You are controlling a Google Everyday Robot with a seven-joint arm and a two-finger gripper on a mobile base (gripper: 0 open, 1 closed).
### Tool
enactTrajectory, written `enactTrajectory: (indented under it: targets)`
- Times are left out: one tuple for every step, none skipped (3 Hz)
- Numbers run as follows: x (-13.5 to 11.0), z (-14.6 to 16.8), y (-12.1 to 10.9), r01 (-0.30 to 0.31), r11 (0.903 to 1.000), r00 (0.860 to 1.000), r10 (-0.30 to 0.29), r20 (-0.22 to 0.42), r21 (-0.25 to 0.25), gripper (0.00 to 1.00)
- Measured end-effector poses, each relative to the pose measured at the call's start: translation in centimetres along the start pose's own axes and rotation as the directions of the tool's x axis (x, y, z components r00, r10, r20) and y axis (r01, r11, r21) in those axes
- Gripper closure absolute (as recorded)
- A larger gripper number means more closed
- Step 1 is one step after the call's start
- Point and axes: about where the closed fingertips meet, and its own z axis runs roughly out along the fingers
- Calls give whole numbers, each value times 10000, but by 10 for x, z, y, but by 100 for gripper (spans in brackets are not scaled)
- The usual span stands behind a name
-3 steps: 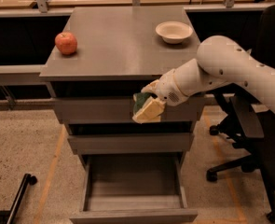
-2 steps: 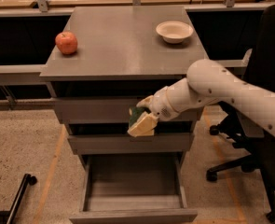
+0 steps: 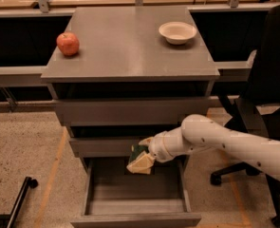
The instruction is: Place sponge into bottom drawer
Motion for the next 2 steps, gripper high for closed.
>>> enactTrajectory:
  targets:
    - [43,35,-6,-776,9970,9968,776,-165,35,100]
    - [45,38,-7,-808,9967,9966,809,-145,41,100]
